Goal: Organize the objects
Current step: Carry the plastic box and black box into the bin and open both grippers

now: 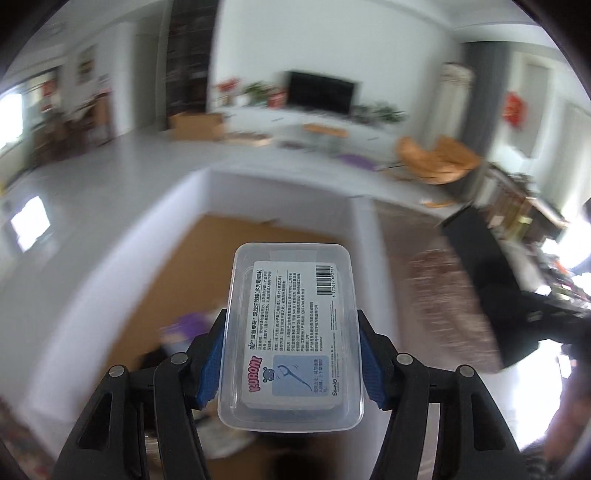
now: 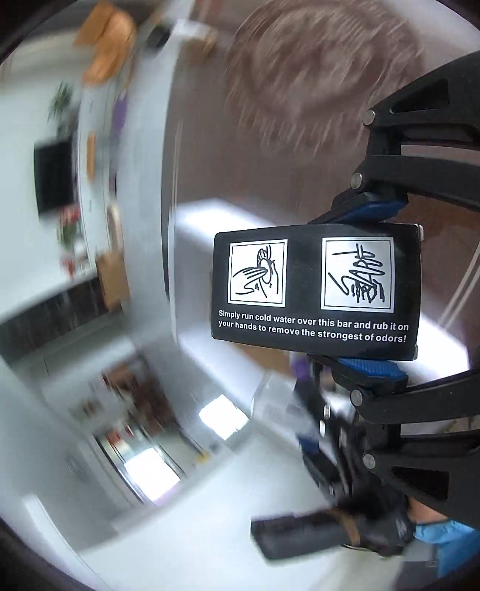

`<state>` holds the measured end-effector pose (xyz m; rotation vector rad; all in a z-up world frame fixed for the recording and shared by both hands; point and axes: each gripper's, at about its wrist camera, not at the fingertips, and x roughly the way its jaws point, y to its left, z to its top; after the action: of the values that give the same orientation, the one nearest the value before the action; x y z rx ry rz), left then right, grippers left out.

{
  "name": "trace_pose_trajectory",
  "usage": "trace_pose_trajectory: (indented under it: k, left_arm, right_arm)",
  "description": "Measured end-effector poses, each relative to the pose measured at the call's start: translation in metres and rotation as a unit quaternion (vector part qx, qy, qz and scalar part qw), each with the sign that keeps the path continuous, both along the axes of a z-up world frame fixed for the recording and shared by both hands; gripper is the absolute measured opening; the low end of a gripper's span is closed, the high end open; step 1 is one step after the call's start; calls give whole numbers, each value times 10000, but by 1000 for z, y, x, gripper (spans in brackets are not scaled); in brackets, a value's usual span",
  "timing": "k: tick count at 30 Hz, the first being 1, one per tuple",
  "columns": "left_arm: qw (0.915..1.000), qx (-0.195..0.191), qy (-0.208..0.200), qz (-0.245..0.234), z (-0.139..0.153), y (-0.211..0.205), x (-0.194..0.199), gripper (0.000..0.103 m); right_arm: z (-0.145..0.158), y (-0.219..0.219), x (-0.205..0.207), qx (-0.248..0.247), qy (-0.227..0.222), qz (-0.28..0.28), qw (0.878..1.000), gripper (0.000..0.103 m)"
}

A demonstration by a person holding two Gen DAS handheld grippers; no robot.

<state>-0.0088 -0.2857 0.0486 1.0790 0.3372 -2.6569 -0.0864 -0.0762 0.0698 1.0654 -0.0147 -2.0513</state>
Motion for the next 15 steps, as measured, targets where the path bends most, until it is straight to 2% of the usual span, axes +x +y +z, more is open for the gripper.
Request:
trace_pose_trajectory:
  k: [3,7,9,11,14,15]
  left_arm:
    - [9974,91,-527,481,-25,-37,6,62]
    - [9907,183,-1126,747,-53,-56,15,64]
    - [9899,174,-1225,694,-59,-53,16,86]
    - [9909,66,-1158,684,-57,-49,20,91]
    - [9903,-393,-1048,828,-41,-45,31,91]
    - [9869,-720,-1028,1010,-32,-46,34,91]
  right_arm:
    - [-7,-68,15,292,141,529,9981,59]
    - [-39,-125,35,742,-147,1064,9914,60]
    - [-55,-144,43,1093,-189,1207,9865,65]
    - [-61,-149,50,1153,-201,1318,9844,82]
    - [-54,-144,56,1114,-31,1303,9852,86]
    - [-50,-141,55,1124,52,1260,9856,86]
